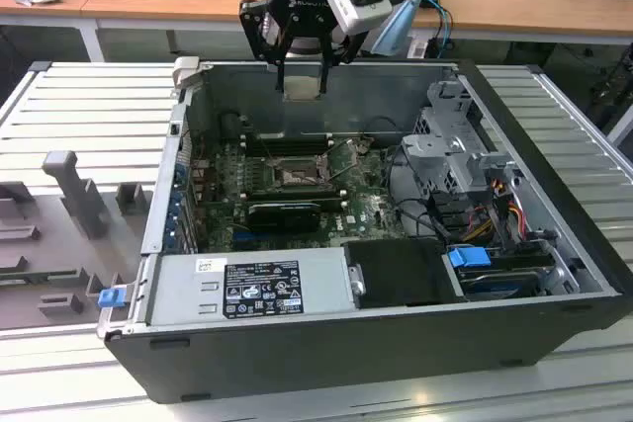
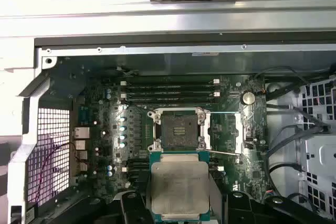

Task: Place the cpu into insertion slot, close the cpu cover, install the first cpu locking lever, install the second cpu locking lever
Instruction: 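Place the cpu into insertion slot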

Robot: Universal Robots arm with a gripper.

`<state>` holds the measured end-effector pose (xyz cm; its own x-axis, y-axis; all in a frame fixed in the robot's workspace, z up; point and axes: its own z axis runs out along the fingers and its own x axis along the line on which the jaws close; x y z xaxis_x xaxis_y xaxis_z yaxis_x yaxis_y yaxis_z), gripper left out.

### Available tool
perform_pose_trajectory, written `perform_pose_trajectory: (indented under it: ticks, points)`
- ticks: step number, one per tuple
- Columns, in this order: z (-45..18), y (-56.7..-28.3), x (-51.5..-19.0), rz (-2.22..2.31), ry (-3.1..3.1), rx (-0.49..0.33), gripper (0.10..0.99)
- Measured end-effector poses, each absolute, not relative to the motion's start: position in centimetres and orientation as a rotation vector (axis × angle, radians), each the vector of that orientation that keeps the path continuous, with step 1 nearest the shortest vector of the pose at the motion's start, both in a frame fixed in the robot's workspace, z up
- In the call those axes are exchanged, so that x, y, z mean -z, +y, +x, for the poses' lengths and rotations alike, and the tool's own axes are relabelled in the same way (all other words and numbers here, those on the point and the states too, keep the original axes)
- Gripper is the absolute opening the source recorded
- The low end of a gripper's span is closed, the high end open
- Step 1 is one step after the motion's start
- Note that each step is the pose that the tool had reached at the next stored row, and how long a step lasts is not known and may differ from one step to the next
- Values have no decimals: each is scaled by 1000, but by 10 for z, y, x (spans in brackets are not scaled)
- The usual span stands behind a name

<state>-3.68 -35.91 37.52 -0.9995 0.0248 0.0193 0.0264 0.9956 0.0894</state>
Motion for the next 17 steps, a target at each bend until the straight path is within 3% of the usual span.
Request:
perform_pose_trajectory:
  ticks: [17]
  points:
    - [-37,-359,-375,-228,-3117,142,533]
